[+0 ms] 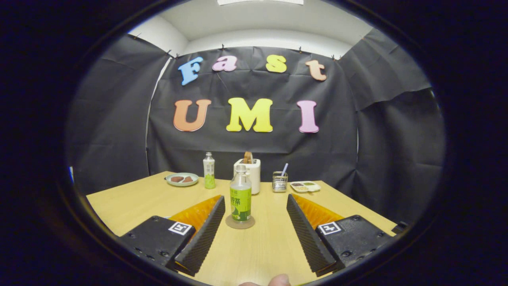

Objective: Take the bottle from table, then pour the juice into the cup, finally place the bottle on the coaster

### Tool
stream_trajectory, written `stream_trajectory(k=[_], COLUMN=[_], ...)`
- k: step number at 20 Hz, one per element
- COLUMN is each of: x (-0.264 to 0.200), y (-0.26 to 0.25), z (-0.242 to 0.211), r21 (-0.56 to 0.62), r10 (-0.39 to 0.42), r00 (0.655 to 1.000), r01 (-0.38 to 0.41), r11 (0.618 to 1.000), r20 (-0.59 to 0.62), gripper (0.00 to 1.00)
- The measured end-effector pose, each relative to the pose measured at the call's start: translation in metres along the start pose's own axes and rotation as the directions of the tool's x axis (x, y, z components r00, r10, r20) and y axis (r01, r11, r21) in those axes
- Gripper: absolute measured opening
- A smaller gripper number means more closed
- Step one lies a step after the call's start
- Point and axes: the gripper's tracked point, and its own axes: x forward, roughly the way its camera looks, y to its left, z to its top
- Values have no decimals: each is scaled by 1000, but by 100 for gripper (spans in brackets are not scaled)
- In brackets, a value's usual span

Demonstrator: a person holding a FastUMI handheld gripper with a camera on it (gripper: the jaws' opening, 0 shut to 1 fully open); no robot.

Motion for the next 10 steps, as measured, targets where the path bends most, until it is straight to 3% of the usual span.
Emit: stream_trajectory(k=[5,10], x=[-54,-73], y=[-9,-10], z=[18,20], r21=[12,20], r10=[-53,-58], r00=[997,996], r01=[53,57], r11=[999,998], r20=[62,69], gripper=[100,99])
